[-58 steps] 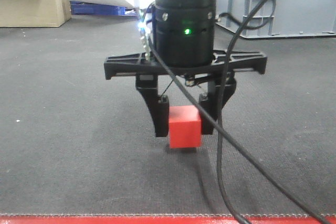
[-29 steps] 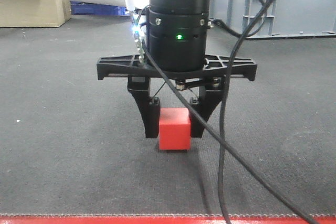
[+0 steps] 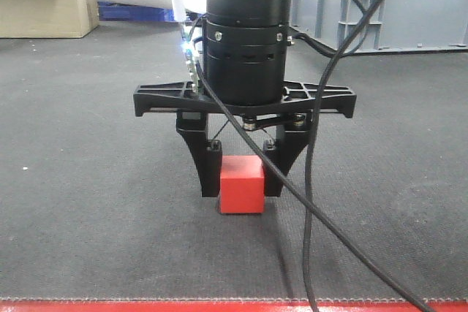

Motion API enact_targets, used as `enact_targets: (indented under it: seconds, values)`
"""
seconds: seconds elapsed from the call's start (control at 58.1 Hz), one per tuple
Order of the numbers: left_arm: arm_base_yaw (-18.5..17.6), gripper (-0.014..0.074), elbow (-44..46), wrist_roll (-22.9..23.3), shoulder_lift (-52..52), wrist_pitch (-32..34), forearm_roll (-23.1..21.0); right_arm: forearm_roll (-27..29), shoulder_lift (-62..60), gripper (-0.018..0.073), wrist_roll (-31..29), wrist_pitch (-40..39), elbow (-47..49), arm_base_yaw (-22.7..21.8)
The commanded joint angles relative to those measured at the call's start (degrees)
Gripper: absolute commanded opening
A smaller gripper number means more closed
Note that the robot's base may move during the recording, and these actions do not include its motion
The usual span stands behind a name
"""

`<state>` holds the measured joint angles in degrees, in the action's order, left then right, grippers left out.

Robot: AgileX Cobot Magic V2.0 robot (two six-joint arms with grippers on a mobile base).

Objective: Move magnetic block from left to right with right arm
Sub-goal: 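Open the right gripper to release the red cube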

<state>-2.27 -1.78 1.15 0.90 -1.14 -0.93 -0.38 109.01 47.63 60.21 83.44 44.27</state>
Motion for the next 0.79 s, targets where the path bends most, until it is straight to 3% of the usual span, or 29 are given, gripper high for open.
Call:
enact_targets:
  seconds: [0.0, 0.189, 0.775]
  values:
    - [-0.3, -0.0117, -0.6, 0.1, 0.4, 4.7, -0.4, -0.6, -2.9, 0.0397, -0.1, -0.3, 2.0, -0.1]
    - [-0.3, -0.0117, -0.6, 0.1, 0.4, 4.7, -0.4, -0.6, -2.9, 0.0648, 0.0, 0.5, 2.0, -0.1]
    - [-0.3, -0.0117, -0.6, 0.1, 0.4, 4.7, -0.4, -1.0, -8.9, 0.0627, -0.1, 1.6, 2.5, 0.0]
